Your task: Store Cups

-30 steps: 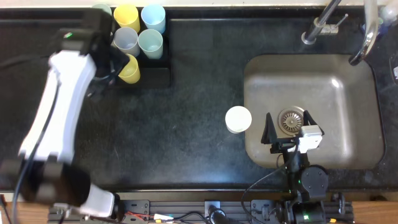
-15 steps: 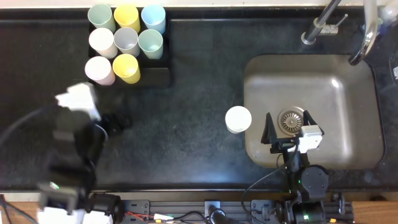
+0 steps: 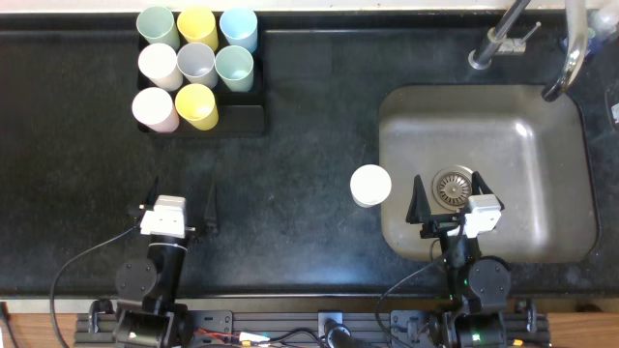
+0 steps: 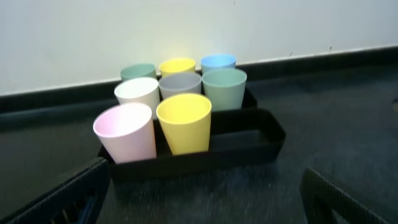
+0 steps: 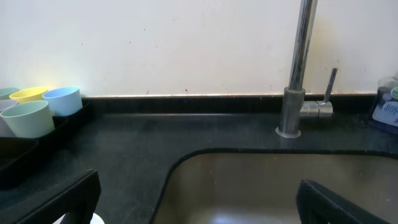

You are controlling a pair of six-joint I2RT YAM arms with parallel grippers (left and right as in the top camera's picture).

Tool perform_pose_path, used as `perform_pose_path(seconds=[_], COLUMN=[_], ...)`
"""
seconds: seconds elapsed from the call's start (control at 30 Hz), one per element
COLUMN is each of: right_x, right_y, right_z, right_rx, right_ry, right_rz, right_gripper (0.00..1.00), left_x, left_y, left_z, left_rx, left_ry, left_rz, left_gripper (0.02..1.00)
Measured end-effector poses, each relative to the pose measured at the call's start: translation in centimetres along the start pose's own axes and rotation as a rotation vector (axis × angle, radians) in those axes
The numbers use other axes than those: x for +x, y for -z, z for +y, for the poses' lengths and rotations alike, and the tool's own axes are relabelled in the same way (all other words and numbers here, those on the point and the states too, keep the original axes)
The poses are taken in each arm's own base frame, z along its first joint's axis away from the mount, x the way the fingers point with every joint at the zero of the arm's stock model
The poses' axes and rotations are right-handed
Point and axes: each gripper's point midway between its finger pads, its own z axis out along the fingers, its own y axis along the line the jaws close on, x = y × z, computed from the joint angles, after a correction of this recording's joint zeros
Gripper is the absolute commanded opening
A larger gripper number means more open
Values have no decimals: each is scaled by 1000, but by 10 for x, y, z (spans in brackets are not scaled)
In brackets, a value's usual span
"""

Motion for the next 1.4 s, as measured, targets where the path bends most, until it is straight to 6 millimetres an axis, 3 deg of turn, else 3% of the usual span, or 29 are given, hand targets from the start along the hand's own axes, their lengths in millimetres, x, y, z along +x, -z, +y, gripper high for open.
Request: perform_pose_path(seconds=[0.3,1.4], right_x=[0,0], right_y=[0,0], right_z=[0,0], right_rx=[1,1], right_ry=[1,0], right_rz=[0,0], right_gripper=[996,998], left_x=[5,5], left_y=[1,1], left_z=[20,20], left_rx=[-88,-89], left_ry=[87,106], left_rz=[14,13], left_gripper=[998,998])
